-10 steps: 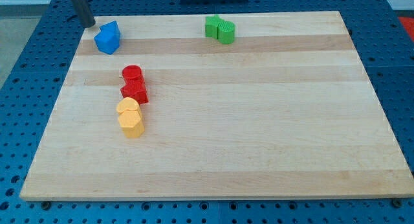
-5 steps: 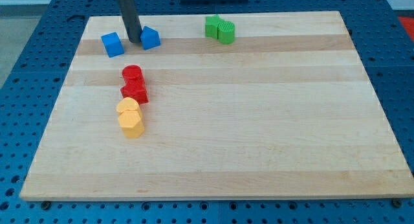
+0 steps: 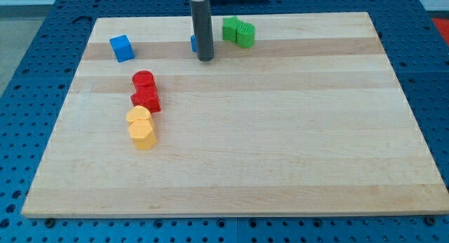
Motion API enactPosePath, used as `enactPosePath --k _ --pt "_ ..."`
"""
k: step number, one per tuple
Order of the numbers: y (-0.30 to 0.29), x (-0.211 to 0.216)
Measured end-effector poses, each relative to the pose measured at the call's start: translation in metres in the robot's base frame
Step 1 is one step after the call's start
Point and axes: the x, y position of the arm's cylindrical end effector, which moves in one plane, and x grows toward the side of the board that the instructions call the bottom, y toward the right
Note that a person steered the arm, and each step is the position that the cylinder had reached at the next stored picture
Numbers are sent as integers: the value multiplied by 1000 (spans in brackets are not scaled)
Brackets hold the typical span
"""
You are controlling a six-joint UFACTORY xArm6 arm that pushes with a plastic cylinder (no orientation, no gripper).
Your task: Push the blue triangle to the bottom of green circle
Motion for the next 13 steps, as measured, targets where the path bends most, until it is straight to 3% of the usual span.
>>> enactPosePath --k 2,4,7,8,9,11,13 --pt "-36 1" --pt "-36 -20" --pt "-11 -19" --pt "-49 -18" --pt "-64 -46" --pt "-42 -64" --pt "-7 -42"
